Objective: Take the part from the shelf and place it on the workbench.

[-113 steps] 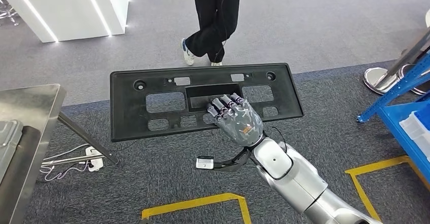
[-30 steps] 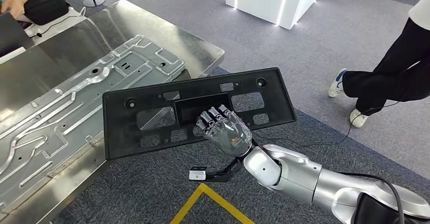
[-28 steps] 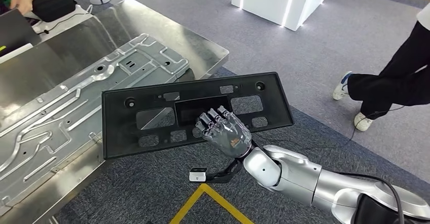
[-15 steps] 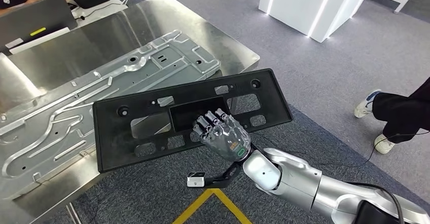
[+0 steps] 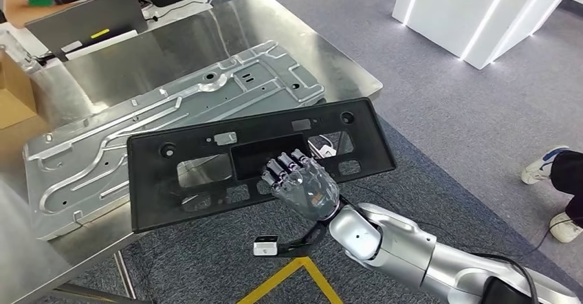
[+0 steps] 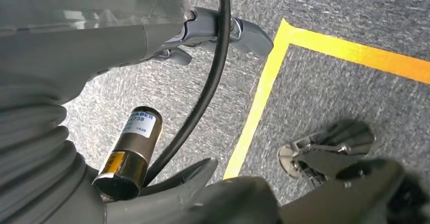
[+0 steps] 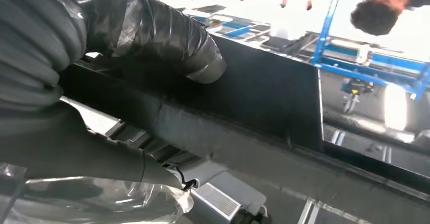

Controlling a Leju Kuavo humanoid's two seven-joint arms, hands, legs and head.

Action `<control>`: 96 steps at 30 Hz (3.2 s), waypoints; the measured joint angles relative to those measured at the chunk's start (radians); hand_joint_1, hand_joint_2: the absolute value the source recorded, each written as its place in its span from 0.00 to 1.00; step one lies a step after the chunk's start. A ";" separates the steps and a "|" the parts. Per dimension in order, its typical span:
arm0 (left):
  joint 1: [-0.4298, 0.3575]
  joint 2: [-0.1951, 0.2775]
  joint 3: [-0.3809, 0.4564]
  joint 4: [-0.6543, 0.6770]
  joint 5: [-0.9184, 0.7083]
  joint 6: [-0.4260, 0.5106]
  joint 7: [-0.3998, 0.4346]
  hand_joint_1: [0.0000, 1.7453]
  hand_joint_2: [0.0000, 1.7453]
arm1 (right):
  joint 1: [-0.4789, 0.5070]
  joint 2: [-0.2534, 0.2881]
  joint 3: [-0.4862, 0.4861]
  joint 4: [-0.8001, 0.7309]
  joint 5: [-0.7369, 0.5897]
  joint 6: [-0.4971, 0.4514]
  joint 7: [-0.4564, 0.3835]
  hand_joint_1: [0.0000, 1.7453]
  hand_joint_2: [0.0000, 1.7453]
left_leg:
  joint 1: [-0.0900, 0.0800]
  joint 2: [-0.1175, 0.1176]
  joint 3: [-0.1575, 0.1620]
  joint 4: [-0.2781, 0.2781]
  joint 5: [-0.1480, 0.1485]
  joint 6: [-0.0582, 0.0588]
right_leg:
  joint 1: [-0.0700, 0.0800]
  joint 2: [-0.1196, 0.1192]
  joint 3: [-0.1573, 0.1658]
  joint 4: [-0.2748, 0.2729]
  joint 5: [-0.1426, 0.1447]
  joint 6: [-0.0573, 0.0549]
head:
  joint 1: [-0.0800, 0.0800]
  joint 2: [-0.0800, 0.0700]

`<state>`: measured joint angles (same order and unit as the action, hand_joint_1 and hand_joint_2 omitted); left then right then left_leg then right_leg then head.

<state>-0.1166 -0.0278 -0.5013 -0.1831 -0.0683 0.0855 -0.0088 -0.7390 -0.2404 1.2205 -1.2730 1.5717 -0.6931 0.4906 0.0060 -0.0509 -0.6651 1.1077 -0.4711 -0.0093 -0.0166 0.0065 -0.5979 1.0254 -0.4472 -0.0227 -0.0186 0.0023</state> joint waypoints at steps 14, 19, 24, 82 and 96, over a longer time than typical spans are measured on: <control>-0.004 0.005 0.000 0.000 -0.004 0.000 0.000 0.00 1.00 | 0.022 0.012 -0.026 -0.001 0.000 0.000 -0.030 1.00 1.00 | 0.000 0.065 0.056 -0.100 0.055 0.034 | 0.012 -0.075 0.008 0.030 -0.043 0.033 | -0.001 0.000; -0.008 0.006 0.001 0.000 -0.006 0.000 0.000 0.00 1.00 | 0.034 0.012 -0.031 -0.001 0.000 0.000 -0.034 1.00 1.00 | 0.002 0.018 0.056 -0.102 0.058 0.046 | 0.007 -0.010 -0.120 0.292 -0.150 0.041 | 0.001 0.000; -0.007 0.005 0.001 0.000 -0.006 -0.001 0.000 0.00 1.00 | 0.037 0.012 -0.033 -0.001 0.000 0.000 -0.035 1.00 1.00 | 0.001 -0.034 0.051 -0.087 0.053 0.034 | 0.004 0.037 -0.009 0.035 -0.016 0.030 | 0.001 0.000; -0.006 -0.011 0.044 0.000 -0.009 0.031 0.095 0.00 1.00 | 0.073 0.049 -0.094 0.039 0.000 0.000 -0.136 1.00 1.00 | 0.002 0.045 0.082 -0.113 0.045 0.054 | -0.005 -0.010 -0.105 0.245 -0.115 0.056 | 0.000 0.000; -0.006 -0.012 0.044 0.000 -0.015 0.032 0.090 0.00 1.00 | 0.078 0.051 -0.099 0.040 0.000 0.000 -0.138 1.00 1.00 | 0.011 0.045 -0.077 0.197 -0.086 -0.012 | 0.003 -0.008 0.002 0.019 -0.021 0.000 | 0.001 0.000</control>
<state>-0.1226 -0.0397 -0.4574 -0.1831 -0.0833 0.1175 0.0816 -0.6608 -0.1896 1.1212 -1.2327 1.5713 -0.6935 0.3523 0.0172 -0.0060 -0.7419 1.3049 -0.5567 -0.0209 -0.0141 -0.0015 -0.5961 1.0444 -0.4685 -0.0224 -0.0179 0.0023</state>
